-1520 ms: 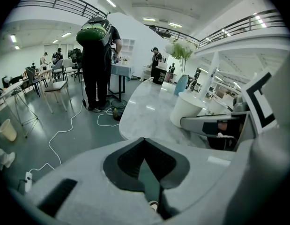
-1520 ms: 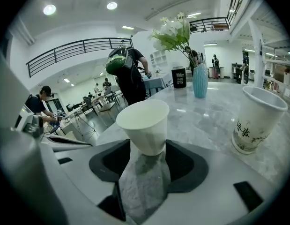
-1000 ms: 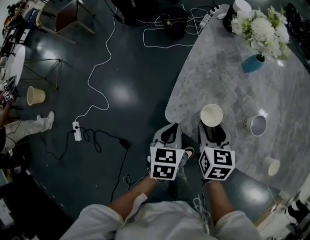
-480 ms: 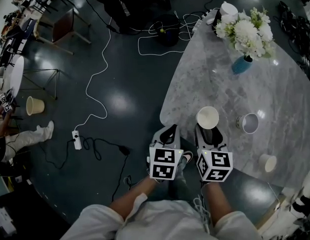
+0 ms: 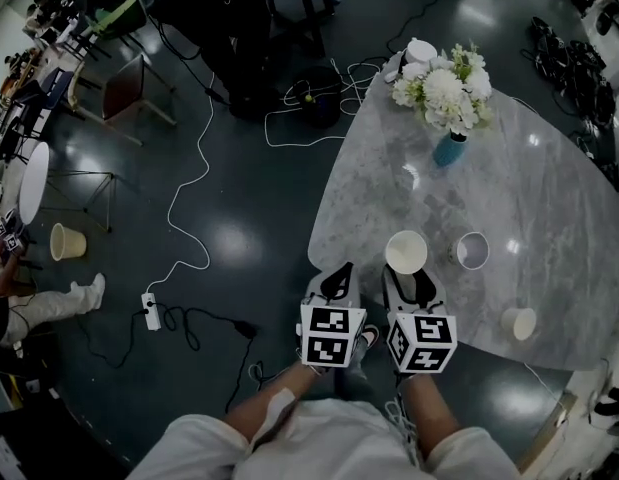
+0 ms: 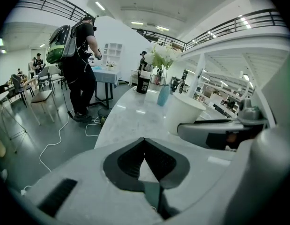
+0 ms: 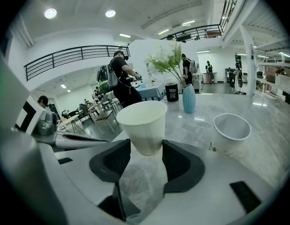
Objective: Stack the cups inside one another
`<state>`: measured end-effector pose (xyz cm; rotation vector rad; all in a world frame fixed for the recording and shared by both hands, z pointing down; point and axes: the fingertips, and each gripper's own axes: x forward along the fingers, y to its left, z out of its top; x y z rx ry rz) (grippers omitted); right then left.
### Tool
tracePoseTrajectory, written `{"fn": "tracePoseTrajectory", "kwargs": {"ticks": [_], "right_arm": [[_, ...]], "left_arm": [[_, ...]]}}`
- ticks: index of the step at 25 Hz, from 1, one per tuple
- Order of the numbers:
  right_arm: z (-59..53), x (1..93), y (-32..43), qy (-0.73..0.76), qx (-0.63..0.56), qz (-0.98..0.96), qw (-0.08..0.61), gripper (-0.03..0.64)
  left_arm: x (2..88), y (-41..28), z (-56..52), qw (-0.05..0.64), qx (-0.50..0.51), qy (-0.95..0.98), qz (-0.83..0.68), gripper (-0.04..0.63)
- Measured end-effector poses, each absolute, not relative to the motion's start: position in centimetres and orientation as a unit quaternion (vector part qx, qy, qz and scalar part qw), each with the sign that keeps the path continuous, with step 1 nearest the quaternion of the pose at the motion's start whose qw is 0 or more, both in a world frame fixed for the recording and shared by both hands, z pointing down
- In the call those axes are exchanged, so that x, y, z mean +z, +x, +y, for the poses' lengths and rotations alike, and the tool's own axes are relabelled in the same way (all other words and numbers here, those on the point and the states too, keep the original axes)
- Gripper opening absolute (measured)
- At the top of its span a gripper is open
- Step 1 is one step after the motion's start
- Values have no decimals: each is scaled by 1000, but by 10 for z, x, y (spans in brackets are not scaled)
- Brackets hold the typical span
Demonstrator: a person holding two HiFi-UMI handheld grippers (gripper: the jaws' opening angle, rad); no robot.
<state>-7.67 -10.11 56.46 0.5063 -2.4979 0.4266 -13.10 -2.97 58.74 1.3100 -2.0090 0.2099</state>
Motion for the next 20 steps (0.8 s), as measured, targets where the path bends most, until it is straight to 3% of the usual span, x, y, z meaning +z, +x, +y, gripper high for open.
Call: {"fn": "tracePoseTrajectory", "kwargs": {"ticks": [20], "right_arm": [[-142,497,-43,269,146,-927,218,196]], "left_arm": [[520,-114,-82,286,78,582,-758,-5]]}}
